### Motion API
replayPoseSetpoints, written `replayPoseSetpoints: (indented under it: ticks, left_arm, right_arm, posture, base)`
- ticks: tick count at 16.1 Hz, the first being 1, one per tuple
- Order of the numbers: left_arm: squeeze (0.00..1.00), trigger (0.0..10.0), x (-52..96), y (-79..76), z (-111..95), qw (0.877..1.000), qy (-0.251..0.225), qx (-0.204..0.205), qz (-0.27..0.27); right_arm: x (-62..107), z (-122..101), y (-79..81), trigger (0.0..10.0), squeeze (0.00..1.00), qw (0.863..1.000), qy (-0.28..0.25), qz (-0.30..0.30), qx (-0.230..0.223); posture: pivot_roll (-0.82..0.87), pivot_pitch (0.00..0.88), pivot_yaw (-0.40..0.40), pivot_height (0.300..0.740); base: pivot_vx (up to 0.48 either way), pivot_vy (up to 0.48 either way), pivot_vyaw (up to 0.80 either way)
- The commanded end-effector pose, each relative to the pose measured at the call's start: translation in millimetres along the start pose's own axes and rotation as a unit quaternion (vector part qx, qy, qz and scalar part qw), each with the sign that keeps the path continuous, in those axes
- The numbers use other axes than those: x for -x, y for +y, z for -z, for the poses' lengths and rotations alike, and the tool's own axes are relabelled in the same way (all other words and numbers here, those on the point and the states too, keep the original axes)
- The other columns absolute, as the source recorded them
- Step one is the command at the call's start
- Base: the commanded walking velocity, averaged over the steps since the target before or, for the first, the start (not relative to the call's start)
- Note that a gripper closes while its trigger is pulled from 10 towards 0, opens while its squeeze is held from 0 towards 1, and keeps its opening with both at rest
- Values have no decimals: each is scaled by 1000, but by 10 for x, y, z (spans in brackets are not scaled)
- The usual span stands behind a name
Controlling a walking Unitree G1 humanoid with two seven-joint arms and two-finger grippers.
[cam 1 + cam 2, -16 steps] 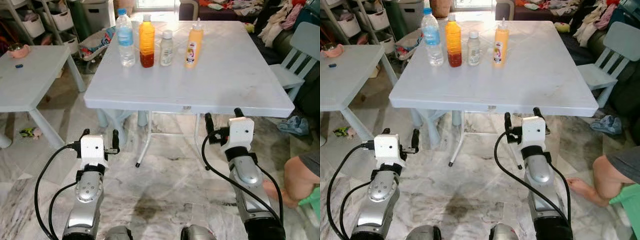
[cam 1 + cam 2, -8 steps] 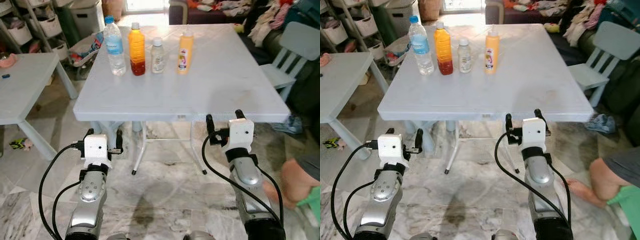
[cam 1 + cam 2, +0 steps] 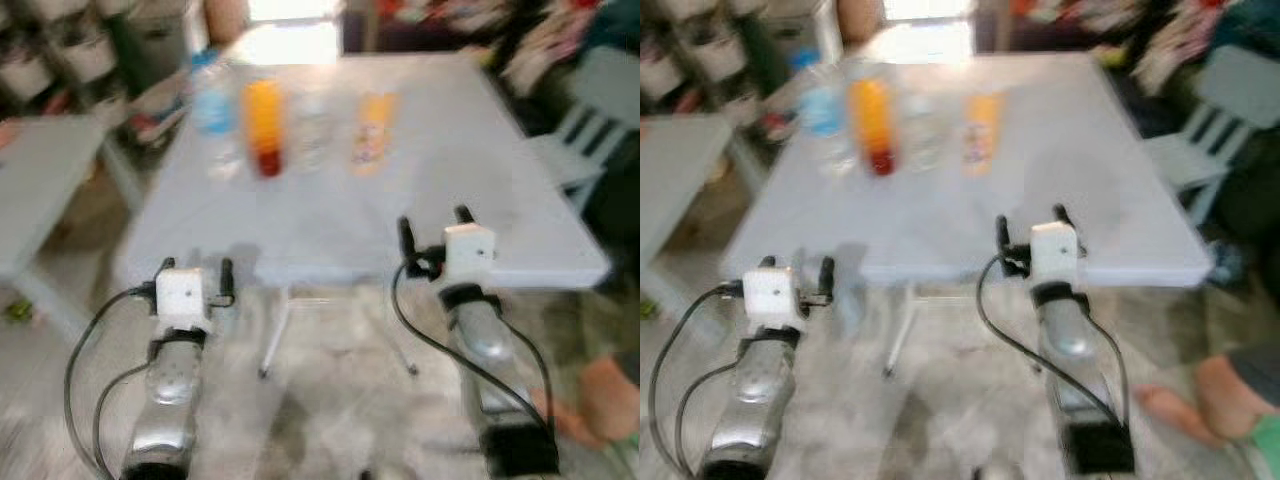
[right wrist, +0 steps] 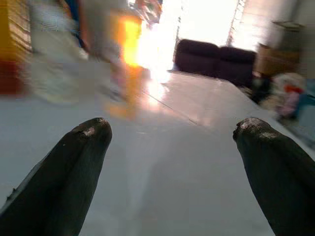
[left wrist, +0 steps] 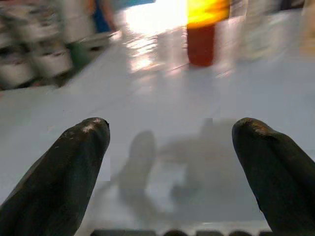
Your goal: Restocking fridge
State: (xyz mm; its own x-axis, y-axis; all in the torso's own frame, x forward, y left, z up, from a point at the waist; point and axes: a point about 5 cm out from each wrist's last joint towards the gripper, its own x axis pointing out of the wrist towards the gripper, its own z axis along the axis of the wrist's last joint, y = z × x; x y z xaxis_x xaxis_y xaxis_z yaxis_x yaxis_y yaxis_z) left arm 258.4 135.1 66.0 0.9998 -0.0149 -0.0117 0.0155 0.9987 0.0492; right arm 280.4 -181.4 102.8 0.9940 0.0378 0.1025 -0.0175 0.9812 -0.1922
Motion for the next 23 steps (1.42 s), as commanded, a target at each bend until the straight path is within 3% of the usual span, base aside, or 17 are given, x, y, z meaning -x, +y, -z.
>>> replayPoseSetpoints:
  ticks: [1, 7, 8, 11, 15, 16, 17, 21, 22, 23]
  left_arm:
    - [0, 10000, 18, 150, 1, 1000, -1, -16, -18]
    - [0, 10000, 75, 129, 11, 1000, 1, -19, -16]
    - [0, 10000, 70, 180, 11, 998, 1, -44, -39]
    - [0, 10000, 73, 213, 6, 998, 1, -42, -38]
    - [0, 10000, 89, 161, 11, 998, 0, -45, -36]
    - [0, 10000, 79, 162, 6, 998, -1, -46, -35]
    - [0, 10000, 70, 162, 5, 998, -2, -47, -33]
    - [0, 10000, 51, 132, -7, 998, -5, -57, -29]
    - [0, 10000, 45, 139, -19, 997, -8, -67, -29]
    - [0, 10000, 42, 143, -24, 997, -9, -69, -28]
  right_arm:
    - [-60, -101, 142, 10000, 0, 999, -20, -20, -17]
    - [-13, -81, 212, 10000, 0, 999, -16, -38, -24]
    - [-10, -124, 239, 10000, 0, 998, -26, -50, -25]
    - [-55, -178, 246, 10000, 0, 998, -34, -43, 34]
    - [-108, -245, 271, 10000, 0, 997, -52, -63, 18]
    - [-134, -309, 313, 10000, 0, 994, -60, -96, -9]
    - [-181, -411, 364, 10000, 0, 988, -83, -129, -13]
    - [-363, -589, 399, 10000, 0, 982, -114, -153, -13]
    - [-411, -612, 381, 10000, 1000, 982, -115, -147, -19]
    - [-461, -625, 353, 10000, 1000, 984, -116, -137, -18]
  posture:
    - [-13, 0, 32, 740]
    - [-11, 0, 32, 740]
    - [-13, 5, 35, 740]
    - [-16, 20, 34, 740]
    - [-16, 24, 32, 740]
    - [-15, 22, 31, 740]
    - [-16, 20, 31, 740]
    - [-8, 19, 34, 740]
    - [-4, 20, 32, 740]
    - [-1, 19, 32, 740]
  base:
    - [480, 0, 0]
    - [445, 0, 0]
    - [0, 0, 0]
    - [0, 0, 0]
    - [0, 0, 0]
    - [0, 0, 0]
    - [0, 0, 0]
    - [0, 0, 0]
    - [0, 0, 0]
    - [0, 0, 0]
